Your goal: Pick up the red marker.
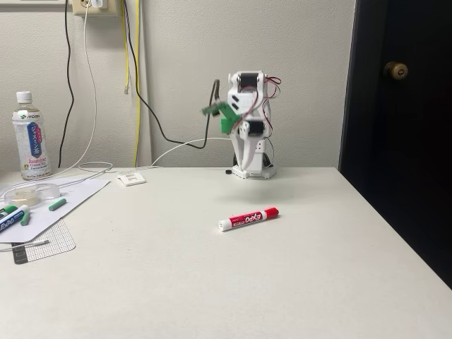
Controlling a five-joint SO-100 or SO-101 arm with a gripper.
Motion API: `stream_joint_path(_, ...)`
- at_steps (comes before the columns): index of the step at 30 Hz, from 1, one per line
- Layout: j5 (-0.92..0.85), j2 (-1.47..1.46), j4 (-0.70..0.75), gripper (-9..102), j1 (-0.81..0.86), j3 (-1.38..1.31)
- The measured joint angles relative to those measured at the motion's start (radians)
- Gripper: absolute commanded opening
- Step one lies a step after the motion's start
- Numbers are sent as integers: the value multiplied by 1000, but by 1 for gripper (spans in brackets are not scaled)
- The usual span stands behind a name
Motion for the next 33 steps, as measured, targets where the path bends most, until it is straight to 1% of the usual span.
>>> stream_joint_path(6,97,28,-71,0,-29,91)
stream_joint_path(12,176,31,-127,0,-61,95)
stream_joint_path(20,239,-18,-250,0,-95,95)
stream_joint_path(21,245,-29,-265,1,-95,95)
stream_joint_path(24,252,-61,-296,9,-101,95)
stream_joint_path(28,253,-110,-325,11,-103,95)
stream_joint_path(33,258,-161,-364,20,-104,95)
